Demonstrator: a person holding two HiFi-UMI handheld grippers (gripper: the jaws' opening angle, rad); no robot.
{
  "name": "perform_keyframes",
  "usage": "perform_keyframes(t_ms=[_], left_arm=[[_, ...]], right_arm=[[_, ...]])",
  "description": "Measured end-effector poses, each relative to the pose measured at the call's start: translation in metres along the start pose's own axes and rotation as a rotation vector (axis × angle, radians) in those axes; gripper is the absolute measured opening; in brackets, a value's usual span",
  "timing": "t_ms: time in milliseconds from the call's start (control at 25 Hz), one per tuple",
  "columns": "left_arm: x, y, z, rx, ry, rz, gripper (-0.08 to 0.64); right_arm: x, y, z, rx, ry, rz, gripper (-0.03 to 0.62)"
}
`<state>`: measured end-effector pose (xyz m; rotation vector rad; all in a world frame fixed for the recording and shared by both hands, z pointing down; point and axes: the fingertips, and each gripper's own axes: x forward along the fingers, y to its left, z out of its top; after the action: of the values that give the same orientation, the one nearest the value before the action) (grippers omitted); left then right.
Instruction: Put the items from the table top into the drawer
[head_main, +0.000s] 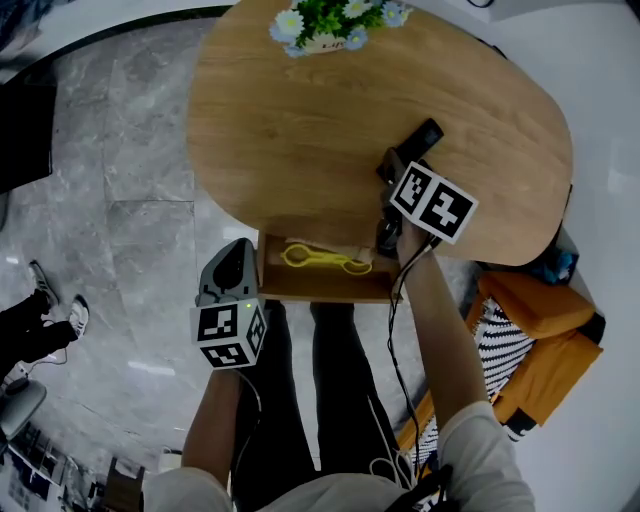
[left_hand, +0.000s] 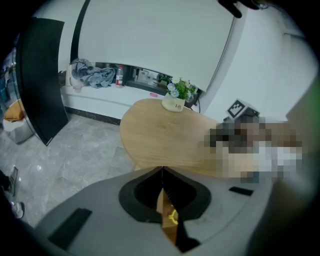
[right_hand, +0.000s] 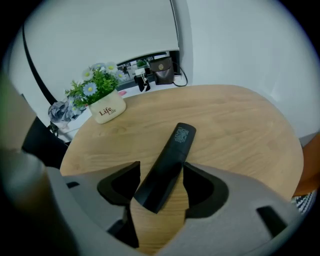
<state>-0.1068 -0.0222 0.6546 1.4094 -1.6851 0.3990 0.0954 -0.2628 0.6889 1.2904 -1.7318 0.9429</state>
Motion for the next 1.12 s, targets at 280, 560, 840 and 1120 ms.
perform_keyframes(t_ms=[280, 560, 840, 1120], left_arm=[[0.002, 0.008, -0.005, -0.017, 0.016, 0.012, 0.008], [0.004, 0.006, -0.004, -0.025, 0.011, 0.011, 0.008], [0.006, -0.005, -0.006, -0.012, 0.008, -0.001, 0.008], [0.005, -0.012, -0.015, 0.010, 0.019, -0.003, 0.008]], right_arm=[[0.014, -0.004, 0.006, 0.021, 0.046, -0.119, 0.288], [0.012, -0.010, 0.005, 0.035, 0.049, -0.068, 0.213], [0.010, -0.011, 0.004, -0.059, 0.076, -0.044, 0.178], [-0.005, -0.001, 0.003, -0.156, 0.023, 0.018, 0.173]])
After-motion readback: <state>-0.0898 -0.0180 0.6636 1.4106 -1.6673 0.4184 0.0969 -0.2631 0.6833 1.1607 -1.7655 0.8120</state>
